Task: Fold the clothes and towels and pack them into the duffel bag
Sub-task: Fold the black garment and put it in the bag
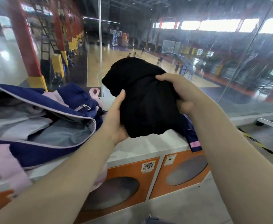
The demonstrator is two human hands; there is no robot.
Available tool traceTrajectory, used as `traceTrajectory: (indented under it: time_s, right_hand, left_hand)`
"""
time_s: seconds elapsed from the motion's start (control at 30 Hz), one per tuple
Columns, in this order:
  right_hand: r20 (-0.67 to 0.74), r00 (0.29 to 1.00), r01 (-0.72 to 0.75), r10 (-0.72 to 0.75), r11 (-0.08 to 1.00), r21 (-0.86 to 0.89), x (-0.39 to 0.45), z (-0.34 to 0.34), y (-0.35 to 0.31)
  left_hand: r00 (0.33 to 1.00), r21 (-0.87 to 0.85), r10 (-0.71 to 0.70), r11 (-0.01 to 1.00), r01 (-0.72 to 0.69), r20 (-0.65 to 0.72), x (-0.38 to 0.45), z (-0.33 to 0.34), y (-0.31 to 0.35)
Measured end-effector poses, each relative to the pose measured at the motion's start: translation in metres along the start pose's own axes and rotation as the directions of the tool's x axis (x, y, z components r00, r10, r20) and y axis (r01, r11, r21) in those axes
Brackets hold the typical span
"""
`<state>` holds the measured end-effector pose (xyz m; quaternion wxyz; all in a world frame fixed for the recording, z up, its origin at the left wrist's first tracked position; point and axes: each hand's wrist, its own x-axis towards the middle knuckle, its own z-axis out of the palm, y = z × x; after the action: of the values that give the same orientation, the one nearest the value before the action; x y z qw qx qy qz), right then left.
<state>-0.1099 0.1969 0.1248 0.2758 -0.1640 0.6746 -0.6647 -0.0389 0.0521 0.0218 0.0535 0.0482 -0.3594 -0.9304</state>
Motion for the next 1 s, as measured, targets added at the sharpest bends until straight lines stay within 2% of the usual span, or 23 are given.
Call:
traceTrajectory:
  time_s: [0.1,0.17,0.27,0.37,0.4,0.5,0.6,0.67,0.73,0.8,0.9,0.97,1.0]
  right_hand:
    - [-0.025,1.0,-0.006,0.005,0.999,-0.032,0.008,0.013,0.008]
    - [-0.054,0.998,0.017,-0.023,0.994,-0.109,0.015,0.022,0.014]
    - [-0.124,0.986,0.068,-0.114,0.943,-0.326,0.029,0.038,0.027]
    - [-0.214,0.953,0.085,-0.214,0.867,-0.491,0.038,0.055,0.038]
    - [-0.203,0.952,0.097,-0.227,0.857,-0.506,0.039,0.063,0.041]
    - [-0.045,0.978,0.145,-0.203,0.823,-0.549,0.038,0.083,0.045]
    - [0.015,0.989,0.128,-0.149,0.791,-0.598,0.036,0.098,0.051]
    - [0.029,0.983,0.156,-0.179,0.753,-0.639,0.035,0.106,0.056]
    - [0.061,0.971,0.223,-0.233,0.773,-0.595,0.035,0.112,0.059]
    - [0.125,0.954,0.298,-0.272,0.832,-0.467,0.033,0.117,0.061]
    - [0.187,0.937,0.342,-0.295,0.882,-0.324,0.028,0.126,0.067]
    - [0.161,0.938,0.341,-0.306,0.896,-0.286,0.028,0.131,0.069]
    - [0.143,0.943,0.33,-0.302,0.907,-0.263,0.028,0.133,0.068]
  left_hand:
    - [0.995,0.013,0.081,0.997,-0.081,-0.049,-0.012,-0.011,0.019]
    - [0.991,0.071,0.09,0.994,-0.083,-0.097,-0.019,-0.018,0.03]
    - [0.979,0.158,0.077,0.986,-0.047,-0.19,-0.027,-0.028,0.04]
    - [0.949,0.192,0.142,0.977,-0.089,-0.282,-0.029,-0.036,0.047]
    - [0.934,0.197,0.17,0.974,-0.111,-0.313,-0.03,-0.037,0.05]
    - [0.918,0.207,0.183,0.972,-0.114,-0.352,-0.038,-0.04,0.059]
    - [0.945,0.173,0.097,0.984,-0.043,-0.312,-0.048,-0.041,0.067]
    - [0.965,0.173,0.063,0.985,-0.019,-0.253,-0.055,-0.041,0.072]
    - [0.978,0.178,0.068,0.983,-0.032,-0.199,-0.062,-0.042,0.076]
    - [0.988,0.198,0.065,0.979,-0.036,-0.14,-0.07,-0.048,0.082]
    - [0.998,0.309,0.05,0.95,-0.032,-0.049,-0.081,-0.058,0.097]
    - [0.993,0.497,0.107,0.865,-0.069,-0.048,-0.085,-0.061,0.109]
    - [0.985,0.622,0.163,0.778,-0.09,-0.062,-0.088,-0.062,0.115]
